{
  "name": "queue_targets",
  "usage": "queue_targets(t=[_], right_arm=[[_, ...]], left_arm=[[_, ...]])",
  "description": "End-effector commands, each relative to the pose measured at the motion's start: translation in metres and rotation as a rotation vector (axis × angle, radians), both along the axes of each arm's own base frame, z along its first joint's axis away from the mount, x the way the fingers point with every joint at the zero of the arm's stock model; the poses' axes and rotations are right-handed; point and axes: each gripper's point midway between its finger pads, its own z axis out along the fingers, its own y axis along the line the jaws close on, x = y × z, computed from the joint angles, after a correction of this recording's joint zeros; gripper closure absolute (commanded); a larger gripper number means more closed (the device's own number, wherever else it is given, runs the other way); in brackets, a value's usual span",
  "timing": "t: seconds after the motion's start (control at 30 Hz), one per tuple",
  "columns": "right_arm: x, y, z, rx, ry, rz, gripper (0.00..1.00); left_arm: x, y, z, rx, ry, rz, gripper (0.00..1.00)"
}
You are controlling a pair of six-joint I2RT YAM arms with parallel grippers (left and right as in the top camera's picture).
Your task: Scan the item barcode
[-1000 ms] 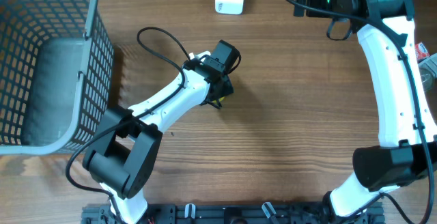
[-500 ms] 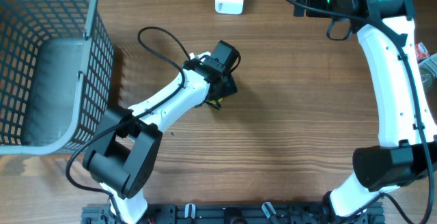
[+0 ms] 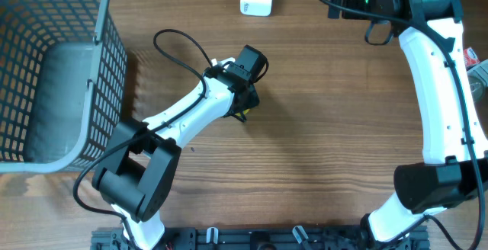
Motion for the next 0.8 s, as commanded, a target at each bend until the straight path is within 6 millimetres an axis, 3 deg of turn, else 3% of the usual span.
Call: queue_targets(t=[0.0,0.3,0.4,0.6,0.77], right_arm=[[0.001,0.003,-0.004,-0.006,0.008,0.015,0.00],[0.001,0.003,-0.004,-0.006,0.008,0.016,0.00],[0.001,0.003,-0.004,-0.006,0.008,0.015,0.00],[0.001,0.003,-0.004,-0.006,0.008,0.015,0.00],[0.001,0.003,-0.004,-0.006,0.007,0.015,0.00]], left_arm=[[-0.004,0.005,-0.006,0.013,0.027,-0.006,0.50],[-0.003,-0.002,0.005,0.078,-0.019,-0.406,0.41],[-0.001,-0.003,0.018,0.100,-0.062,-0.524,0.50],[0.004,-0.007,0.037,0.124,-0.134,-0.651,0.51],[0.005,-0.007,0.041,0.162,-0.160,-0.774,0.41]])
